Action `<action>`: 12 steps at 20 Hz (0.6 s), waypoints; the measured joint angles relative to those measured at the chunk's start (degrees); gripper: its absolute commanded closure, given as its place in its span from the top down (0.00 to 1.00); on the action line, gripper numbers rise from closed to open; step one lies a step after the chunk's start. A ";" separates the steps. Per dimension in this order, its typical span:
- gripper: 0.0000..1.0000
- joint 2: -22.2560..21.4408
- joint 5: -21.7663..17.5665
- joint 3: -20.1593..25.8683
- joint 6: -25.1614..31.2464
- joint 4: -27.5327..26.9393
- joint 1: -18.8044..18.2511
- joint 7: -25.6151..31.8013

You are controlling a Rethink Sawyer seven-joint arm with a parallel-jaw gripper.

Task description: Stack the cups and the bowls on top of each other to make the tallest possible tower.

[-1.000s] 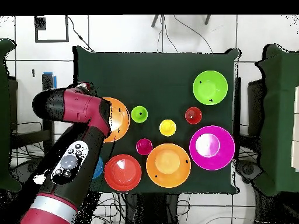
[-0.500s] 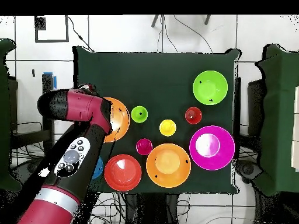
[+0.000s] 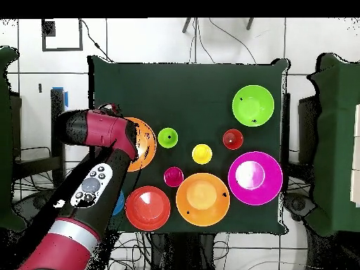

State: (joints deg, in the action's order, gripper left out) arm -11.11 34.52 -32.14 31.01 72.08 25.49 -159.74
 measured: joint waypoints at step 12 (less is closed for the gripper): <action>1.00 1.62 -0.01 0.00 -0.76 -0.01 -0.21 0.00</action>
State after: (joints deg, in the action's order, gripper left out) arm -9.49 34.51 -32.14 30.25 72.07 25.27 -159.74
